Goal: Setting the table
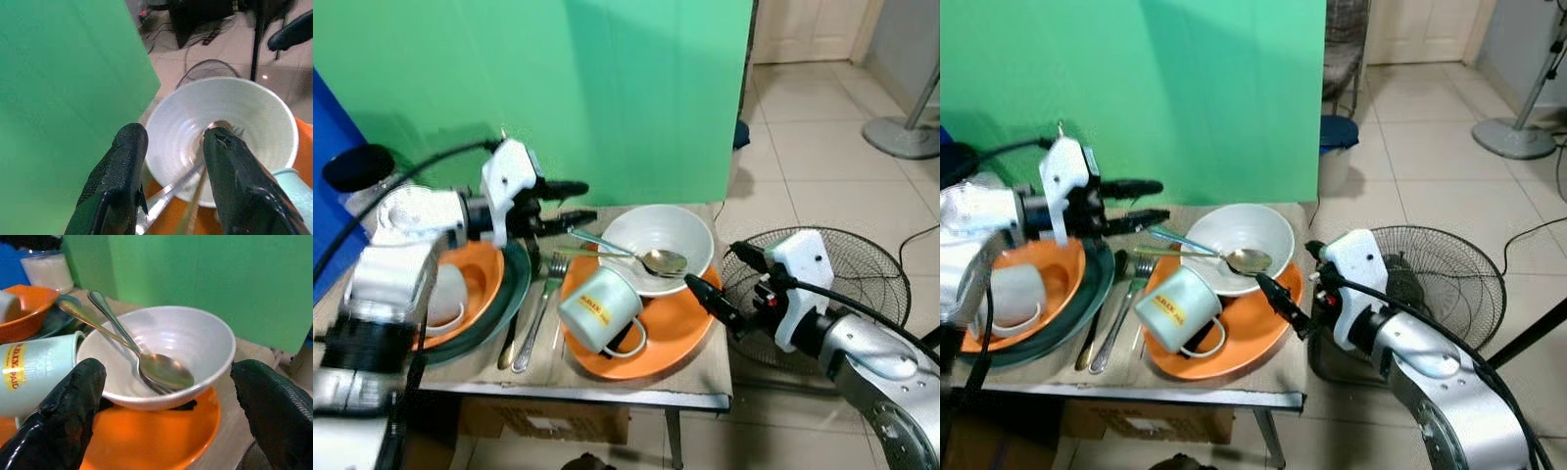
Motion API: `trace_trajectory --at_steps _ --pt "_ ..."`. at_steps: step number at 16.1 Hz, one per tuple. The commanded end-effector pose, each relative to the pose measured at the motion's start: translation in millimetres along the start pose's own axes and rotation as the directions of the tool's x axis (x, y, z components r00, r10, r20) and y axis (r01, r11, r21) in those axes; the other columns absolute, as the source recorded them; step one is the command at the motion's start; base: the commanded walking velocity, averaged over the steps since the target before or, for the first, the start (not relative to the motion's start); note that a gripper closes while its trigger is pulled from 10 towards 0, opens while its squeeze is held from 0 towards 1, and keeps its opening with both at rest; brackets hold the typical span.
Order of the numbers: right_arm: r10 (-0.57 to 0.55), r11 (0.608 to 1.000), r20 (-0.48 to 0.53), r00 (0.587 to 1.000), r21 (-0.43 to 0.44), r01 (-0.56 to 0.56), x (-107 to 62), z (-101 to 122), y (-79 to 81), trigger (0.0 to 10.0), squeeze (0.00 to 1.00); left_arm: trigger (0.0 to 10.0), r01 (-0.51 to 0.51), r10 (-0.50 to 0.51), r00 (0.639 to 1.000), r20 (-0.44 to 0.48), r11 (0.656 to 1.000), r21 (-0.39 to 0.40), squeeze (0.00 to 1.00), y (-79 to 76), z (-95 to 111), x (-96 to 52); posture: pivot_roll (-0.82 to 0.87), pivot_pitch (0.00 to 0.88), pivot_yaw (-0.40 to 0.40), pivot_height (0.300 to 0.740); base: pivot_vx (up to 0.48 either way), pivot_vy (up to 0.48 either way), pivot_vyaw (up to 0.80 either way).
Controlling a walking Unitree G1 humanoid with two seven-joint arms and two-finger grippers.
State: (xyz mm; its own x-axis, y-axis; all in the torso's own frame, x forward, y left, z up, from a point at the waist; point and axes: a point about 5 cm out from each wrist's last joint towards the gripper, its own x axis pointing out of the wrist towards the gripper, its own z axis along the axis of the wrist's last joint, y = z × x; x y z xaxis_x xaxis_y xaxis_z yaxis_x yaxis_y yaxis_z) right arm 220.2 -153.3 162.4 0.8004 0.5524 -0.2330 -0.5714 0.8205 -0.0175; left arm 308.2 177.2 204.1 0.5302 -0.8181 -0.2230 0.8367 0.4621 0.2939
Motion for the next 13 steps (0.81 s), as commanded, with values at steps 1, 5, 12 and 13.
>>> trace_trajectory --at_steps 1,5,12,13 --pt "-0.001 1.0 0.009 1.0 0.02 0.001 -0.6 -2.1 -0.3 10.0 1.0 10.0 -0.057 0.057 0.998 -0.012 0.998 -0.033 0.0 -8.8 -0.4 -1.1 0.0 0.0 0.143 0.74 0.0 0.0 0.0" --pt "-0.069 0.995 0.055 0.996 0.07 0.065 -8.6 -9.3 -1.9 10.0 1.0 10.0 -0.308 0.313 0.95 0.017 0.943 -0.127 0.43 -38.0 -5.2 -1.3 0.01 0.0 0.135 0.74 0.0 0.0 0.0" --pt "-0.002 0.997 0.059 0.998 0.08 -0.003 -11.4 -13.3 7.4 10.0 1.0 10.0 -0.209 0.201 0.977 -0.067 0.968 -0.143 1.0 -70.4 -15.8 4.4 0.02 0.0 0.111 0.74 0.0 0.0 0.0" --pt "0.043 0.998 0.048 0.998 0.054 -0.046 -9.1 -11.4 7.2 10.0 1.0 10.0 -0.139 0.126 0.987 -0.1 0.981 -0.136 1.0 -74.2 -20.2 2.2 0.02 0.0 0.111 0.74 0.0 0.0 0.0"
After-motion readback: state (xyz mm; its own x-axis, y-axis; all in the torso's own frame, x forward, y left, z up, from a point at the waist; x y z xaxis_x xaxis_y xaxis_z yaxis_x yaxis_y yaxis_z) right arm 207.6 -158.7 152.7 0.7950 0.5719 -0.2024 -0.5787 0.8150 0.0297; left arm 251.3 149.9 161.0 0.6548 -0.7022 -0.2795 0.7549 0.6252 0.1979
